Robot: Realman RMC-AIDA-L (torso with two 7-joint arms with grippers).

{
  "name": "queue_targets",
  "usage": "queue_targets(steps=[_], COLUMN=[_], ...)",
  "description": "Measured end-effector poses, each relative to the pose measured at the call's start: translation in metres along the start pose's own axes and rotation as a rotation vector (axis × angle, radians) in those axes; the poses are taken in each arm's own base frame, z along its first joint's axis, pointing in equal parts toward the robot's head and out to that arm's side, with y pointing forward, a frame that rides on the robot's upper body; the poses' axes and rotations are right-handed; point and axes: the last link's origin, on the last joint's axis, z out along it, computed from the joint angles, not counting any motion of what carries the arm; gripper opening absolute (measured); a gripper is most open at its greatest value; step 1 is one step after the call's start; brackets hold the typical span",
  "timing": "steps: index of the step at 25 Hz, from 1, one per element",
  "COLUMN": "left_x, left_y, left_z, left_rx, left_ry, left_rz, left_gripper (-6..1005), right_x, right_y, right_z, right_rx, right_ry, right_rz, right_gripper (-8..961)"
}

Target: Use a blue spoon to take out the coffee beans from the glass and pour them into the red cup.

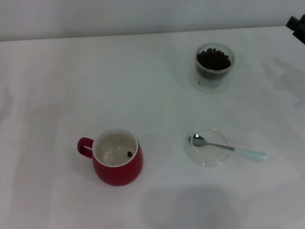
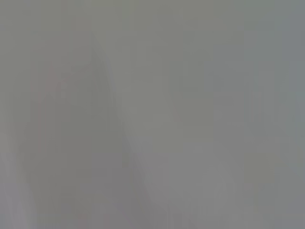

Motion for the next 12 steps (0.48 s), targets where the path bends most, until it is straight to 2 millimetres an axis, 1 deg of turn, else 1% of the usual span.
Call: queue_targets(steps=[4, 7, 9, 12], left_x=[0.0, -0.001, -0.004, -0.006], left_y=[0.002, 0.001, 0.002, 0.002], left_z=[0.0, 0.0, 0.0, 0.0], left_rx=[-0.009, -0.008, -0.008, -0.008], left_ry=[-0.003, -0.004, -0.022, -0.035], left_rz=[0.002, 0.003, 0.004, 0.001], left_gripper=[893, 893, 893, 893], right_x=[0.012, 0.017, 0.02, 0.022], right_y=[0.002, 0.003, 0.004, 0.004], right_z=[0.009, 0.015, 0.019, 0.023], right_rx=[0.098, 0.197, 0.259, 0.342], right_ry=[-0.077, -0.119, -0.138, -0.152], right_rz=[-0.161, -0.32, -0.395, -0.458], right_gripper=[472, 659, 698, 758])
